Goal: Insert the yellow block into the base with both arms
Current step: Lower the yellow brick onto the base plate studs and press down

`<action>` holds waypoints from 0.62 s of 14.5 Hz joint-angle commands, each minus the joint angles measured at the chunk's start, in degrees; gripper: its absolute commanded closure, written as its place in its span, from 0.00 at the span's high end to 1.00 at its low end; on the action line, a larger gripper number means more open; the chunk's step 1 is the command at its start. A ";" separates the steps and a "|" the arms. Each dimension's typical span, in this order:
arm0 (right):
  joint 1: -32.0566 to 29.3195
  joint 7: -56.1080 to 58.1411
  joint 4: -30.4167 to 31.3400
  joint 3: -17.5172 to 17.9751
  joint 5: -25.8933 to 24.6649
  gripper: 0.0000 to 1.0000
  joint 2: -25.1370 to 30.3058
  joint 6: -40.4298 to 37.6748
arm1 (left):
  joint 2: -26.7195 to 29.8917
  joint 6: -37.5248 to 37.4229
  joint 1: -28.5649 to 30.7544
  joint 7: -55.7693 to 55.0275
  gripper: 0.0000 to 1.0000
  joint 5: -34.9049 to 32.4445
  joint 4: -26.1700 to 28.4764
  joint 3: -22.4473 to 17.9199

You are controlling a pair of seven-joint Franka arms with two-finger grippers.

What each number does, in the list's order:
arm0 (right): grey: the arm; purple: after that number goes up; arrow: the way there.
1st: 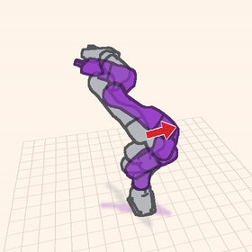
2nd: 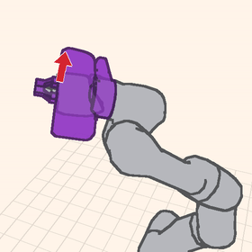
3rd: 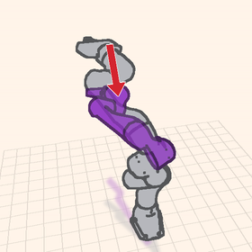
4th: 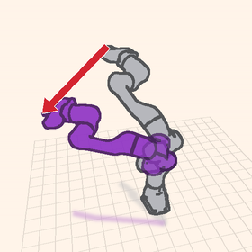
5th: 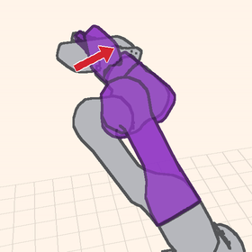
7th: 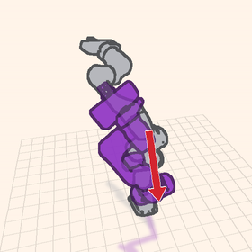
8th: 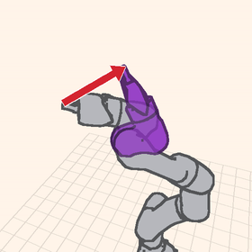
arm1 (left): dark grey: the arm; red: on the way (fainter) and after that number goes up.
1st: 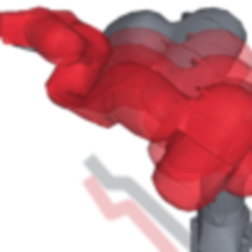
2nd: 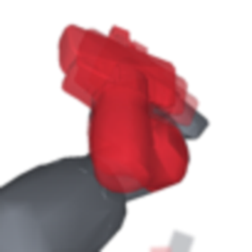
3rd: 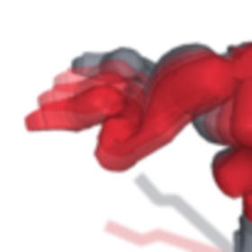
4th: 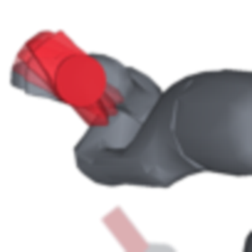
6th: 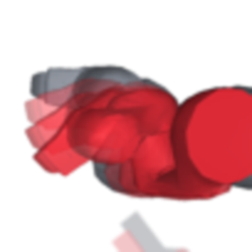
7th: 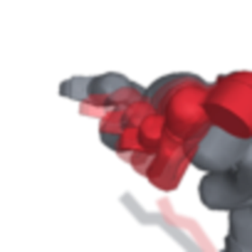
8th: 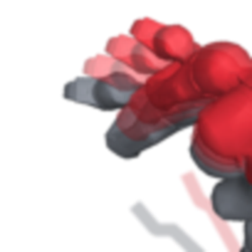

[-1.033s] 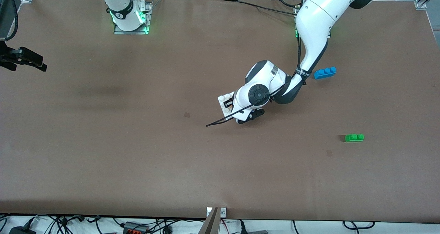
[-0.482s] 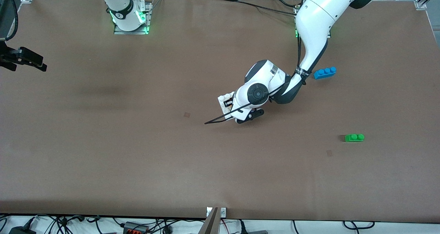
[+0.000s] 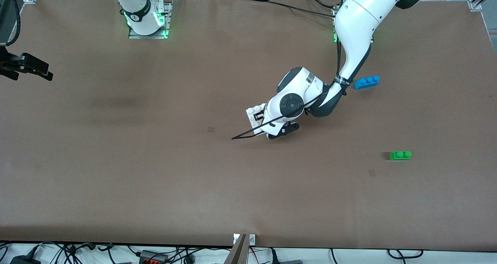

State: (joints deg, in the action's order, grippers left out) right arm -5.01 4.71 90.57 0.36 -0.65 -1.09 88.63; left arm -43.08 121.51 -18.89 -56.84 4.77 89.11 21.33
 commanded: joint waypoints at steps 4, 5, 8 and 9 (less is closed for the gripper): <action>-0.52 -0.40 -1.19 0.34 -0.06 1.00 -0.49 -0.21 | 1.59 2.24 -0.62 -0.11 0.49 -1.08 2.83 -0.41; -0.52 -0.40 -1.19 0.34 0.03 1.00 -0.49 -0.12 | 1.59 2.24 -0.62 -0.11 0.49 -0.82 2.83 -0.41; -0.52 -0.40 -1.10 0.34 -0.06 1.00 -0.49 0.32 | 1.95 1.89 -0.62 -0.64 0.49 -0.46 2.83 -0.23; -0.52 -0.40 -1.01 0.34 -0.06 1.00 -0.49 0.23 | 1.95 1.89 -0.71 -1.42 0.49 -0.46 2.74 -0.15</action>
State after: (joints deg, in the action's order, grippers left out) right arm -5.02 4.70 90.57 0.36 -0.65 -1.10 89.14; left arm -42.83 122.11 -19.07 -57.08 4.67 89.57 21.37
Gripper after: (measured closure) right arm 0.000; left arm 0.317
